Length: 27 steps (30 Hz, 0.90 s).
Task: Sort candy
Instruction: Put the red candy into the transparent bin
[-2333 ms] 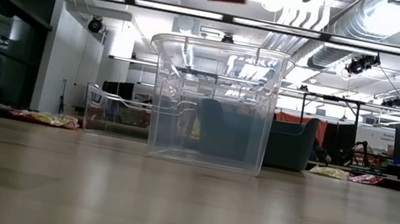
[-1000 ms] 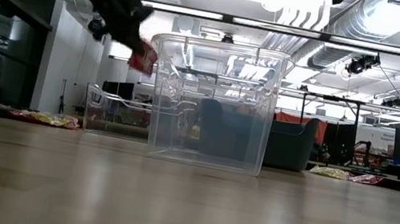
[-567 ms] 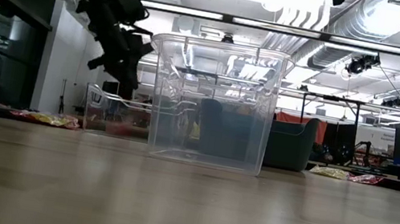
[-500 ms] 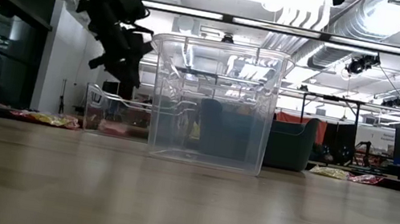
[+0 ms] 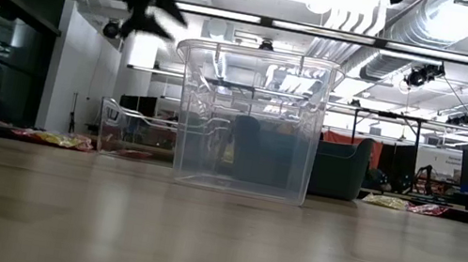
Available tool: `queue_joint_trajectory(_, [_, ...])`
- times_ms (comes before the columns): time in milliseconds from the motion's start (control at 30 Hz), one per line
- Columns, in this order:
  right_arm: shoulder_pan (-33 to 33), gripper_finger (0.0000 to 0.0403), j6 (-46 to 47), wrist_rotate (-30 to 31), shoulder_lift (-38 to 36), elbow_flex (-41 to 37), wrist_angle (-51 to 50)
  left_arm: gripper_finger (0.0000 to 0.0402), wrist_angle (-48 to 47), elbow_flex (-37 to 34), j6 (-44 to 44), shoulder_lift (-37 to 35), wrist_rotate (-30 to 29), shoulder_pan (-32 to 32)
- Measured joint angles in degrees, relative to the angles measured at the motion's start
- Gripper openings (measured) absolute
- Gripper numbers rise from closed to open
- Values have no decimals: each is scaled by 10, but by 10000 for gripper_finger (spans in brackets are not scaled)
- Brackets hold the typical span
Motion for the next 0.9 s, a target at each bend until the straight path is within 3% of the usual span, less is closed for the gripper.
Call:
queue_joint_trajectory(167, [-4, 162, -6, -7, 0, 0, 6, 209, 24, -5, -4, -98, -28, -93])
queue_joint_trajectory(267, [-14, 162, 2, -44, 0, 0, 5, 209, 62, -16, -4, -139, -67, -169])
queue_joint_trajectory(567, [-39, 162, 35, -204, 0, 0, 5, 209, 249, -83, 42, -149, -229, -400])
queue_joint_trajectory(733, [-37, 162, 34, -215, 0, 0, 9, 209, 325, -127, 41, -125, -281, -454])
queue_joint_trajectory(900, [-37, 162, 34, -214, 0, 0, 9, 209, 334, -130, 41, -121, -309, -456])
